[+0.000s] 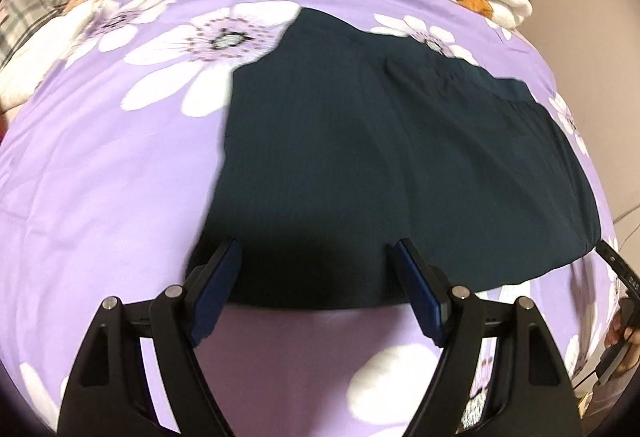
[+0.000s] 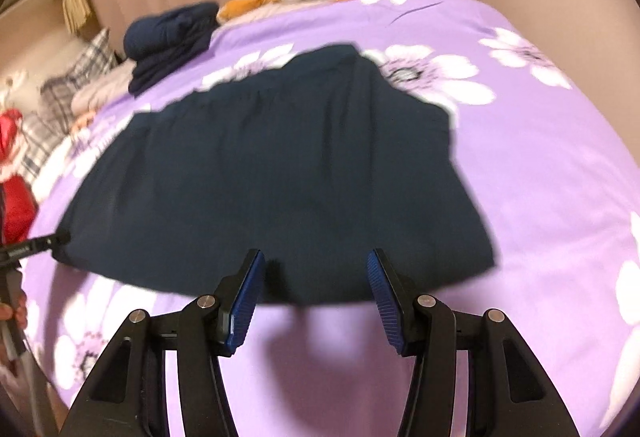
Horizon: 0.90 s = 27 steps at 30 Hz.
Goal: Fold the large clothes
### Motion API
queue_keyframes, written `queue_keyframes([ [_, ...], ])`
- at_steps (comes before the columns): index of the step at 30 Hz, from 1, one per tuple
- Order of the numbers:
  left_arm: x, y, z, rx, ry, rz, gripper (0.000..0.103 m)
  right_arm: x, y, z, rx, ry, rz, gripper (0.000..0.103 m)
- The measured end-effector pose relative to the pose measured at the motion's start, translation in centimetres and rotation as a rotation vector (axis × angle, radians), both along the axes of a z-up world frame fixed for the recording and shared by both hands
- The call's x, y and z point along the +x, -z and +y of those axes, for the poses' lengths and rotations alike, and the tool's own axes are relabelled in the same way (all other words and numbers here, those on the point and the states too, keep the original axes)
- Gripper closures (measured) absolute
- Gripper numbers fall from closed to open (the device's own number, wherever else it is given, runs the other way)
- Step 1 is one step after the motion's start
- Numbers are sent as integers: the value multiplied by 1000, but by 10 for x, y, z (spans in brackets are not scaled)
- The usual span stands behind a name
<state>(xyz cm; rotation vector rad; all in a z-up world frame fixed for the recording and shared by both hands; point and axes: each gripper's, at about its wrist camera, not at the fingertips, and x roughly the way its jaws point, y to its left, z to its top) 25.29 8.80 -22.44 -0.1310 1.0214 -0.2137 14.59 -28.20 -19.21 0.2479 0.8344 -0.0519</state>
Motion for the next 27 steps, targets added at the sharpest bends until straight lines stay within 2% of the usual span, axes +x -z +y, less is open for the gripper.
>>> queue_keyframes([
  [6,-6,0,42,-69,-116,15,24,-36,-6,-48,17,121,-44,43],
  [10,-4,5,54,-166,-174,47,24,-27,-6,-67,65,155,-64,43],
  [12,-1,5,52,-185,-179,61,24,-13,-7,-72,69,161,-76,43],
  [21,22,5,32,-155,-165,81,24,53,-5,-65,37,73,-70,43],
  [26,36,6,33,-134,-173,82,24,83,5,-66,43,56,-25,44],
  [27,39,6,33,-133,-172,85,24,88,9,-67,47,50,-8,50],
])
